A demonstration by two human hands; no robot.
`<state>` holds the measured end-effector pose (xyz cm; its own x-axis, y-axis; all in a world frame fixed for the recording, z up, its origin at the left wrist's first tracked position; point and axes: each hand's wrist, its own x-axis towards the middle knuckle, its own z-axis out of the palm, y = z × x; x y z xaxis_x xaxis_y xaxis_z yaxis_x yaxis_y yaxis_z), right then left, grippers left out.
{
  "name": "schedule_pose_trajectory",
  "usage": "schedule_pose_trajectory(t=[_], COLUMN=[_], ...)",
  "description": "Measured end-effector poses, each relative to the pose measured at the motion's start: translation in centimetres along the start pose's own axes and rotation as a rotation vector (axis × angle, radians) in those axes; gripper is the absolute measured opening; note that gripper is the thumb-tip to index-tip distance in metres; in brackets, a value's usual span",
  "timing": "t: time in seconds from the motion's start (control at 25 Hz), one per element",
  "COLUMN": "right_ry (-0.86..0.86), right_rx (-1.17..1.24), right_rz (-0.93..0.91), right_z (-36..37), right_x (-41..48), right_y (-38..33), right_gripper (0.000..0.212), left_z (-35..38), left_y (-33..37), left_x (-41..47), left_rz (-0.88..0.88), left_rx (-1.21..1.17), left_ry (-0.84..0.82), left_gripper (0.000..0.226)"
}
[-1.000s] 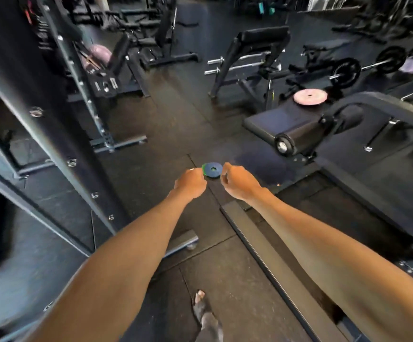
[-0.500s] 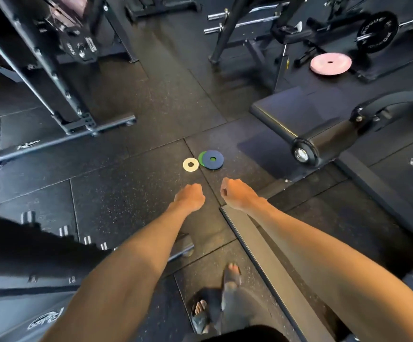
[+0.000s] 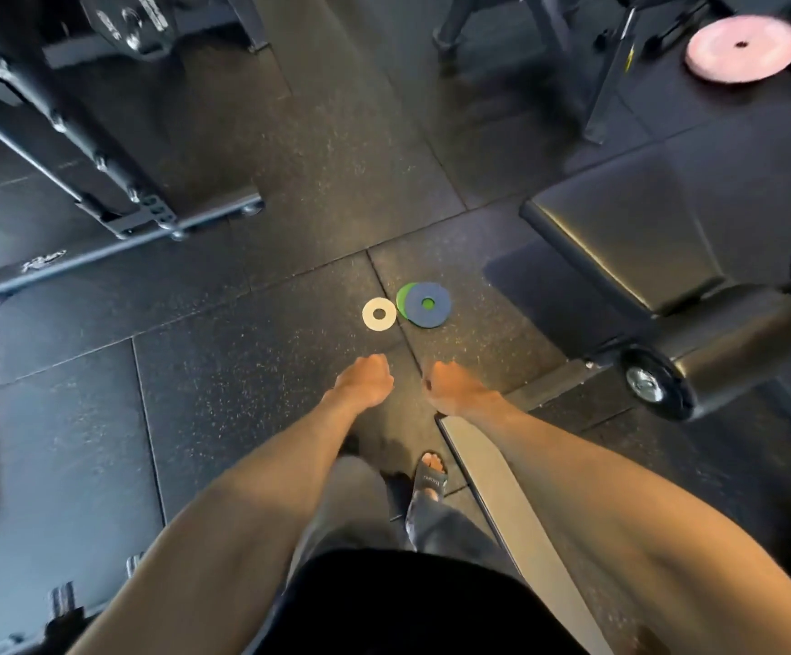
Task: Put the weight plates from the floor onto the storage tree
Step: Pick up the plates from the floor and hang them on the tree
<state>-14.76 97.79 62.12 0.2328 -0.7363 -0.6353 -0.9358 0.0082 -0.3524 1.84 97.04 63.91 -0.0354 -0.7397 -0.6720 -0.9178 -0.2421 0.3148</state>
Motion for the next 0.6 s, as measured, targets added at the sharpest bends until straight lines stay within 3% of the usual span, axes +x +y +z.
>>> schedule_pose_trajectory(t=[0.12,0.6], right_ry=[-0.096,-0.085], right_rx=[-0.015,0.153], right_rz=[0.009,0.175], right_z=[-1.9,-8.1], right_x=[4.7,25.4], right_y=[0.2,0.4], right_gripper=[0.030,0.027], left_z=[-2.1,-8.6], left_y=[0.5,0.3], left_x=[4.6,29.2], left_rz=[-0.035,-0.003], left_rx=[0.015,0.001], left_ry=[-0.063,-0.244], left_gripper=[0.030,0.028])
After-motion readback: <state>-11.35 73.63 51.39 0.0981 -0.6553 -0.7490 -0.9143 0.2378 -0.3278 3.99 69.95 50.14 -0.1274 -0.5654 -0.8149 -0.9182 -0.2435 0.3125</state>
